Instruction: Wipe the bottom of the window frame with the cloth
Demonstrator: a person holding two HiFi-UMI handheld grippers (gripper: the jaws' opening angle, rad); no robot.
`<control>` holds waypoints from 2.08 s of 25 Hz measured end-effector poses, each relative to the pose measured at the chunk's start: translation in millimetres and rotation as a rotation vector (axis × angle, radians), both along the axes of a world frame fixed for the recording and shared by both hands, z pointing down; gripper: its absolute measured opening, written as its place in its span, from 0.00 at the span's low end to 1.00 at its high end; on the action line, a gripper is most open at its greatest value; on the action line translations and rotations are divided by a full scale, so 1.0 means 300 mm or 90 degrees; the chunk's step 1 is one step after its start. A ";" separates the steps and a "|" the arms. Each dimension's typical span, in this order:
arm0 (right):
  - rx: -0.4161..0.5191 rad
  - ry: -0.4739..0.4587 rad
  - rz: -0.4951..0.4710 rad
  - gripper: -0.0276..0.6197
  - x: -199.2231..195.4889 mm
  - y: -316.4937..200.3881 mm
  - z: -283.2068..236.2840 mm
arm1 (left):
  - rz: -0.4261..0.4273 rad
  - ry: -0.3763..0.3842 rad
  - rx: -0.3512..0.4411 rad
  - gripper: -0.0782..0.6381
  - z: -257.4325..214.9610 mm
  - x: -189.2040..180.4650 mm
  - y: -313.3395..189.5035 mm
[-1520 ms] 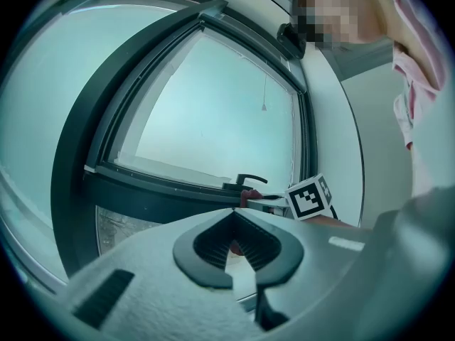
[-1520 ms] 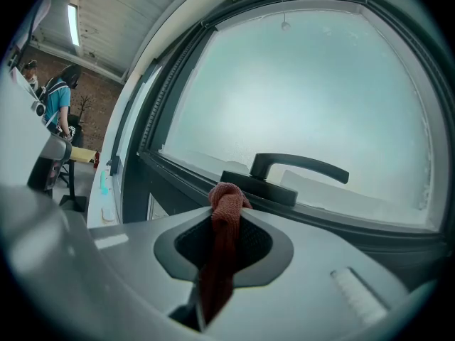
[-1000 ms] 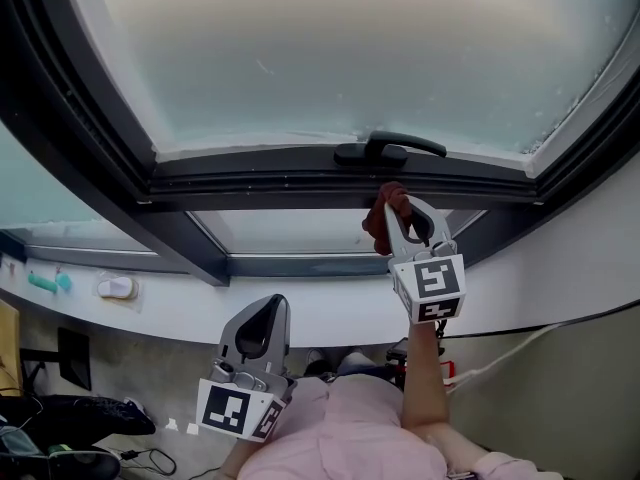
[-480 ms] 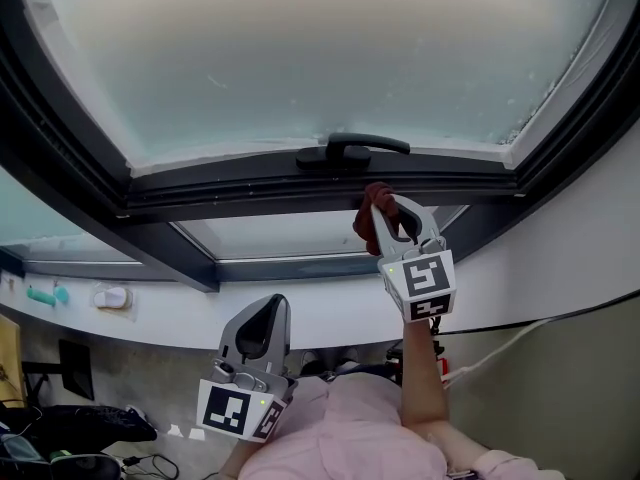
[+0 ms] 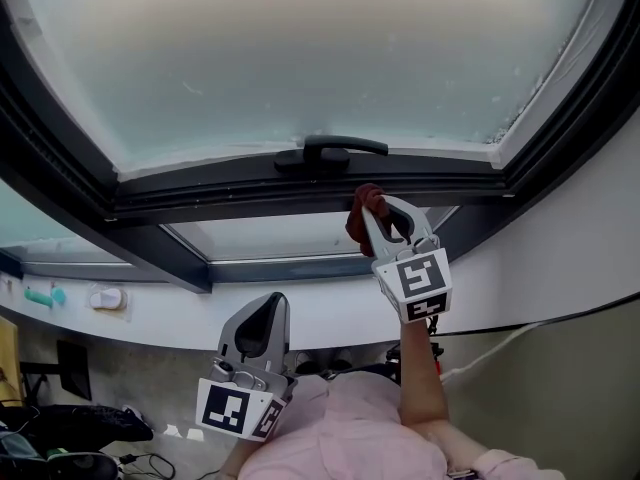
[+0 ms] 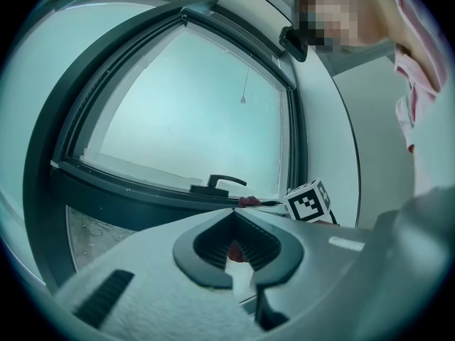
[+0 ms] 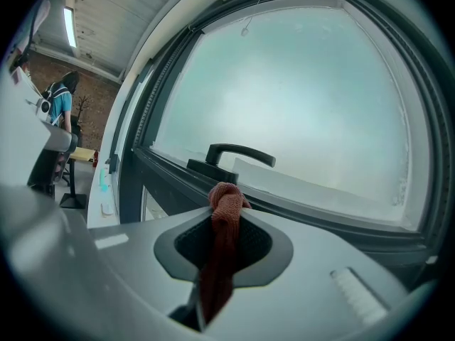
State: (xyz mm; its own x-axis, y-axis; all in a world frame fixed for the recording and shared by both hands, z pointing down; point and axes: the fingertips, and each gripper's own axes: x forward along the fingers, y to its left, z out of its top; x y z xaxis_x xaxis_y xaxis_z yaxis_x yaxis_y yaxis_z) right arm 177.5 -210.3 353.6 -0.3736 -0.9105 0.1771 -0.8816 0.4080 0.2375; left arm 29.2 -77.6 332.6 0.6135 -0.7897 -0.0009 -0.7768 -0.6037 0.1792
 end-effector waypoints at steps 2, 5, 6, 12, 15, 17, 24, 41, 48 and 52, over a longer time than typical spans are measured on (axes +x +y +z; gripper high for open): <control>0.000 -0.001 0.000 0.13 0.013 0.002 -0.002 | 0.003 -0.001 -0.001 0.11 0.001 0.017 0.002; 0.000 -0.003 0.003 0.13 0.035 0.004 -0.003 | 0.003 -0.002 -0.004 0.11 0.003 0.033 0.002; 0.001 -0.003 0.005 0.13 0.043 0.004 -0.004 | 0.004 -0.002 -0.005 0.11 0.005 0.039 0.001; 0.000 -0.005 0.013 0.13 0.086 0.009 -0.003 | 0.010 -0.004 -0.011 0.11 0.012 0.072 0.002; -0.001 -0.005 0.009 0.13 0.095 0.008 -0.002 | 0.007 -0.004 -0.011 0.11 0.012 0.084 0.002; 0.000 -0.006 0.002 0.13 0.096 0.010 -0.002 | 0.004 -0.004 -0.010 0.11 0.009 0.092 0.004; 0.007 -0.003 -0.018 0.13 0.106 0.012 0.000 | -0.009 -0.005 -0.008 0.11 0.017 0.123 0.018; 0.009 0.001 -0.005 0.13 0.202 0.022 -0.002 | 0.010 0.000 -0.010 0.11 0.031 0.224 0.039; 0.014 -0.005 0.008 0.13 0.261 0.027 0.002 | 0.020 -0.001 -0.013 0.11 0.041 0.262 0.046; 0.007 -0.008 0.021 0.13 0.313 0.031 0.010 | 0.014 -0.001 -0.010 0.11 0.036 0.266 0.045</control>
